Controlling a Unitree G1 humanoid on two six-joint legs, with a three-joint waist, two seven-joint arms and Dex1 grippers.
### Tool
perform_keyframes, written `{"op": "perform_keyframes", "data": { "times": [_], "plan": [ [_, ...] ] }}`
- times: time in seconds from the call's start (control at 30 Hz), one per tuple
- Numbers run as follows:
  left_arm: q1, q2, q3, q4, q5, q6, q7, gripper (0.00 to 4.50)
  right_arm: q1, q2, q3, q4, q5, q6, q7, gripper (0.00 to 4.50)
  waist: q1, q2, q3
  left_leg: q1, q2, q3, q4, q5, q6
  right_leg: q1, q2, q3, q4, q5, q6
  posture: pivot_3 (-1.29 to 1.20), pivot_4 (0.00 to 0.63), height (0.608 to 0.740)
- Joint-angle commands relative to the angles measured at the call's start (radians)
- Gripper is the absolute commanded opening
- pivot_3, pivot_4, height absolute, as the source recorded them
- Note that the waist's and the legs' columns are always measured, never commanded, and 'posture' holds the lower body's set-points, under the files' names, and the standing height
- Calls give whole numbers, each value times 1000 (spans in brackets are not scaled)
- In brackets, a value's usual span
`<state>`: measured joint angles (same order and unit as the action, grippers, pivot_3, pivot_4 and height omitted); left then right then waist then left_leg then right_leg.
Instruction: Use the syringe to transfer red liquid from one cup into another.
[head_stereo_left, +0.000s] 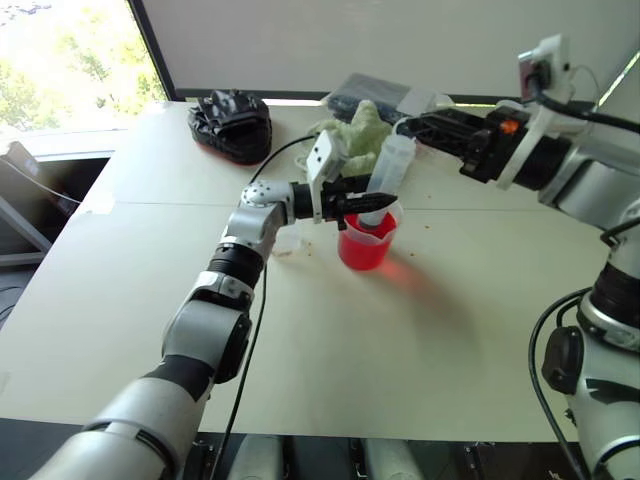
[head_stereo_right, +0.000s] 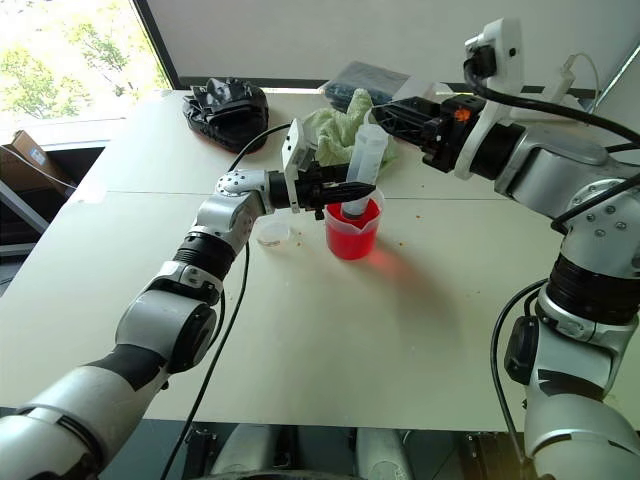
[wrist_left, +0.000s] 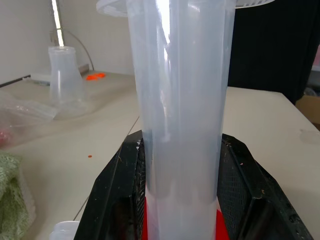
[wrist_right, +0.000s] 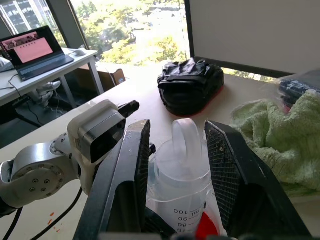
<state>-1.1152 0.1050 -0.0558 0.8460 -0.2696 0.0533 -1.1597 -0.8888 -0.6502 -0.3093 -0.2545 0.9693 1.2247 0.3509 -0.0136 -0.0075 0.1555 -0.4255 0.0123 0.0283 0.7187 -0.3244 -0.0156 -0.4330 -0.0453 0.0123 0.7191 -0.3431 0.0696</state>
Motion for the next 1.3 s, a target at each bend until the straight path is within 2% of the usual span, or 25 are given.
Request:
{"op": "perform_keyframes", "data": {
  "times": [0.03, 0.43, 0.93, 0.97, 1.0, 1.07, 1.3],
  "plan": [
    [-41, -3, 18, -23, -5, -20, -6, 1355, -3, -21, 11, -39, -12, -15, 0, 1776, 0, 0, 0, 0, 0, 0, 0, 0, 0, 0, 0, 0, 0, 0, 0, 0, 150, 711],
    [-32, -5, 12, -49, -5, -24, -11, 1355, -10, 26, 59, -34, -100, -70, -66, 1776, 0, 0, 0, 0, 0, 0, 0, 0, 0, 0, 0, 0, 0, 0, 0, 0, 150, 711],
    [-31, -10, 14, -50, 0, -25, -17, 1355, -6, 75, 61, -33, -100, -62, -97, 1776, 0, 0, 0, 0, 0, 0, 0, 0, 0, 0, 0, 0, 0, 0, 0, 0, 150, 711],
    [-31, -10, 14, -51, 0, -25, -17, 1355, -7, 77, 63, -32, -101, -62, -98, 1231, -1, 0, 0, 0, 0, 0, 0, 0, 0, 0, 0, 0, 0, 0, 0, 0, 150, 711],
    [-30, -10, 14, -52, 0, -25, -17, 1355, -8, 80, 63, -32, -102, -63, -98, 952, -1, 0, 0, 0, 0, 0, 0, 0, 0, 0, 0, 0, 0, 0, 0, 0, 150, 711],
    [-30, -10, 15, -53, 0, -25, -17, 1355, -11, 86, 63, -32, -102, -63, -99, 77, -1, 0, 0, 0, 0, 0, 0, 0, 0, 0, 0, 0, 0, 0, 0, 0, 150, 711],
    [-32, -11, 19, -52, 1, -27, -14, 1355, -10, 98, 66, -42, -89, -60, -93, 77, 0, 0, 0, 0, 0, 0, 0, 0, 0, 0, 0, 0, 0, 0, 0, 0, 150, 711]
  ]
}}
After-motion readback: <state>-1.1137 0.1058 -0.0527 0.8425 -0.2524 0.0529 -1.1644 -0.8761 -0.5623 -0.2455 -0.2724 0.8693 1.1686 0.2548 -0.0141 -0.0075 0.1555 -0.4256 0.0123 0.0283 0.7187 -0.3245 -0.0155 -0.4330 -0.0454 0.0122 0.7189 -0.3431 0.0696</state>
